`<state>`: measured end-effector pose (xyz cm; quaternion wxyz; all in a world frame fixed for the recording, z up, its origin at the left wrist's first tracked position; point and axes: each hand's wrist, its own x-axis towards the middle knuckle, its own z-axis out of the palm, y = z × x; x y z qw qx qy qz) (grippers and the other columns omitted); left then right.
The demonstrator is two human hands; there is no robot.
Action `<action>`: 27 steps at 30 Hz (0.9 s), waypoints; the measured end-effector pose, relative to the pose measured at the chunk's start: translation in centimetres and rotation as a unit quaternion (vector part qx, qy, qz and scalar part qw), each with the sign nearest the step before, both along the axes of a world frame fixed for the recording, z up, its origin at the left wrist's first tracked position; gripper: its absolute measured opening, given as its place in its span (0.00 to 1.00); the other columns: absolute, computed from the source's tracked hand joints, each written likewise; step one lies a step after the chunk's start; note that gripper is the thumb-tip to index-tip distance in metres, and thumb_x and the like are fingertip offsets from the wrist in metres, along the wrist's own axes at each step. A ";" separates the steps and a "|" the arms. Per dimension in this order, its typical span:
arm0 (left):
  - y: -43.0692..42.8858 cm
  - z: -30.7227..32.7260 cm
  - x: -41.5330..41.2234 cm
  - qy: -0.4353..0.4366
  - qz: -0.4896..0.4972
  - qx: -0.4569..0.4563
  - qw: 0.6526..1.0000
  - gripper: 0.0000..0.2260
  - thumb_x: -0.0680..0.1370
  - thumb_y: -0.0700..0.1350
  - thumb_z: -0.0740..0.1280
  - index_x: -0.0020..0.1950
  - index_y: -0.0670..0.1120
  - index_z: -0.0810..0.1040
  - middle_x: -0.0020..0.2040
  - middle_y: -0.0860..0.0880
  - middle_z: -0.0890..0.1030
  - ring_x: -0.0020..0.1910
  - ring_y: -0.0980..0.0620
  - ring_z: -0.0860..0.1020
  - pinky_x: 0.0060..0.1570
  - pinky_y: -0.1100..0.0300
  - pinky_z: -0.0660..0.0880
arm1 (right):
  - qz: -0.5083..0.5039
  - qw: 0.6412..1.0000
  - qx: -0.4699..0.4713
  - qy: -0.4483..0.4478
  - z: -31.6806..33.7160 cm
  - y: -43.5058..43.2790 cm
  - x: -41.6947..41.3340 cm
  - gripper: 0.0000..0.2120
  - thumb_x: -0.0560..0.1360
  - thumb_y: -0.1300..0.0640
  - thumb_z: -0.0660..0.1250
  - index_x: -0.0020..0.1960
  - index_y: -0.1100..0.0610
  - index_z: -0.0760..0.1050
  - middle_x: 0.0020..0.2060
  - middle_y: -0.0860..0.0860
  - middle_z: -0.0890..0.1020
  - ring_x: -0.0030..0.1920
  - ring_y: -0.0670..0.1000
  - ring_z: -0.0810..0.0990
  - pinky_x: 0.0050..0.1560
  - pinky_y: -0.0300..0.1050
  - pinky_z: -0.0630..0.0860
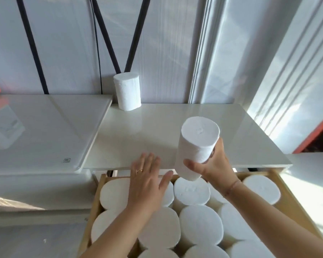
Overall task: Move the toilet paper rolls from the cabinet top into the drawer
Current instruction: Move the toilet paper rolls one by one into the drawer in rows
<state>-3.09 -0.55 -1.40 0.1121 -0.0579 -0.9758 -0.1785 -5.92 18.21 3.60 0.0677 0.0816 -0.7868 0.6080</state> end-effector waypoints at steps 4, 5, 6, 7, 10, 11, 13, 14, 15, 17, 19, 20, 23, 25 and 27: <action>7.3 1.3 2.7 0.017 -0.111 0.080 0.991 0.40 0.71 0.70 0.31 0.76 0.50 0.55 0.77 0.53 0.55 0.75 0.59 0.41 0.72 0.58 0.35 | -0.096 0.995 0.028 0.006 0.8 6.4 5.5 0.40 0.52 0.42 0.77 0.59 0.34 0.61 0.57 0.41 0.74 0.57 0.38 0.75 0.58 0.45 0.76; 9.1 1.8 3.5 0.018 -0.138 0.104 0.985 0.39 0.72 0.70 0.33 0.76 0.51 0.55 0.77 0.54 0.55 0.74 0.61 0.40 0.72 0.59 0.35 | -0.126 0.991 0.035 0.006 0.9 7.9 6.8 0.40 0.51 0.42 0.78 0.59 0.36 0.62 0.57 0.42 0.75 0.58 0.42 0.75 0.58 0.48 0.76; 10.8 2.3 4.2 0.015 -0.166 0.128 0.978 0.37 0.73 0.70 0.35 0.76 0.52 0.54 0.77 0.55 0.55 0.74 0.63 0.40 0.72 0.59 0.36 | -0.159 0.986 0.045 0.005 1.0 9.3 8.2 0.41 0.51 0.43 0.78 0.59 0.38 0.63 0.57 0.44 0.74 0.59 0.45 0.75 0.59 0.52 0.76; 12.4 2.8 4.9 0.009 -0.191 0.154 0.969 0.36 0.73 0.70 0.37 0.76 0.52 0.53 0.77 0.56 0.55 0.73 0.64 0.40 0.73 0.59 0.38 | -0.192 0.980 0.057 -0.001 1.1 10.5 9.5 0.42 0.51 0.44 0.78 0.60 0.39 0.62 0.58 0.45 0.74 0.60 0.47 0.74 0.61 0.55 0.75; 17.2 4.1 6.7 -0.060 -0.257 0.279 0.924 0.32 0.75 0.69 0.46 0.76 0.56 0.54 0.75 0.58 0.59 0.73 0.66 0.50 0.72 0.62 0.49 | -0.274 0.958 0.086 -0.017 0.7 12.6 12.5 0.48 0.50 0.39 0.77 0.66 0.42 0.61 0.61 0.45 0.70 0.65 0.51 0.70 0.64 0.57 0.72; 18.5 4.5 7.3 -0.110 -0.274 0.351 0.889 0.30 0.75 0.68 0.51 0.75 0.57 0.55 0.74 0.58 0.63 0.72 0.65 0.56 0.71 0.64 0.54 | -0.290 0.953 0.089 -0.023 0.5 12.8 13.2 0.50 0.51 0.38 0.77 0.68 0.44 0.60 0.62 0.45 0.69 0.66 0.51 0.68 0.65 0.57 0.71; 20.9 4.9 8.0 -0.194 -0.277 0.485 0.807 0.28 0.75 0.64 0.57 0.73 0.58 0.58 0.69 0.58 0.70 0.67 0.64 0.67 0.67 0.63 0.63 | -0.298 0.950 0.084 -0.047 -0.1 12.9 13.8 0.52 0.53 0.40 0.78 0.70 0.49 0.59 0.63 0.47 0.67 0.67 0.51 0.67 0.67 0.58 0.69; 21.8 4.9 8.1 -0.213 -0.263 0.522 0.783 0.28 0.74 0.64 0.59 0.72 0.56 0.59 0.67 0.57 0.72 0.65 0.63 0.70 0.67 0.61 0.65 | -0.287 0.953 0.064 -0.066 -0.4 13.1 14.0 0.53 0.53 0.41 0.79 0.71 0.51 0.58 0.64 0.49 0.68 0.67 0.52 0.68 0.67 0.58 0.70; 22.6 4.8 8.1 -0.223 -0.247 0.539 0.774 0.28 0.74 0.64 0.59 0.71 0.55 0.60 0.66 0.55 0.73 0.64 0.61 0.71 0.67 0.58 0.67 | -0.259 0.961 0.019 -0.089 -0.5 13.5 14.1 0.53 0.53 0.42 0.80 0.71 0.51 0.58 0.64 0.51 0.70 0.67 0.52 0.71 0.66 0.57 0.71; 23.7 4.7 7.6 -0.239 -0.220 0.559 0.763 0.24 0.75 0.62 0.60 0.69 0.56 0.63 0.63 0.54 0.76 0.61 0.58 0.74 0.64 0.54 0.71 | -0.164 0.970 -0.131 -0.122 -0.5 15.0 14.2 0.48 0.56 0.49 0.81 0.70 0.51 0.60 0.63 0.54 0.76 0.63 0.53 0.77 0.63 0.58 0.74; 24.5 4.6 6.9 -0.263 -0.193 0.573 0.752 0.18 0.76 0.60 0.62 0.64 0.57 0.67 0.58 0.53 0.79 0.55 0.58 0.78 0.54 0.59 0.75 | -0.093 0.947 -0.267 -0.149 0.0 16.8 14.2 0.38 0.63 0.54 0.77 0.69 0.50 0.64 0.61 0.56 0.79 0.59 0.54 0.81 0.59 0.58 0.77; 24.9 4.5 6.6 -0.274 -0.184 0.569 0.753 0.16 0.75 0.58 0.62 0.61 0.56 0.69 0.55 0.53 0.80 0.50 0.59 0.79 0.48 0.63 0.75 | -0.082 0.938 -0.298 -0.159 0.3 17.5 14.3 0.33 0.67 0.52 0.75 0.68 0.50 0.67 0.60 0.55 0.81 0.58 0.53 0.82 0.55 0.55 0.79; 26.0 4.1 6.5 -0.295 -0.186 0.551 0.758 0.13 0.78 0.51 0.59 0.63 0.57 0.68 0.51 0.53 0.80 0.39 0.65 0.79 0.31 0.71 0.73 | -0.132 0.923 -0.319 -0.168 0.3 18.2 13.7 0.24 0.74 0.43 0.67 0.66 0.50 0.70 0.55 0.53 0.84 0.53 0.50 0.84 0.46 0.46 0.80; 26.3 3.8 6.5 -0.294 -0.180 0.545 0.764 0.11 0.79 0.50 0.57 0.61 0.59 0.67 0.51 0.53 0.79 0.39 0.64 0.79 0.30 0.70 0.74 | -0.170 0.912 -0.329 -0.179 -0.3 18.0 13.1 0.22 0.76 0.45 0.65 0.67 0.53 0.68 0.54 0.54 0.84 0.52 0.52 0.85 0.47 0.47 0.80; 26.1 3.5 6.3 -0.271 -0.168 0.499 0.805 0.07 0.80 0.54 0.56 0.57 0.61 0.67 0.53 0.54 0.78 0.45 0.60 0.78 0.40 0.66 0.73 | -0.191 0.900 -0.342 -0.190 -1.1 17.6 12.8 0.21 0.78 0.50 0.64 0.68 0.55 0.66 0.57 0.58 0.82 0.54 0.56 0.83 0.52 0.54 0.80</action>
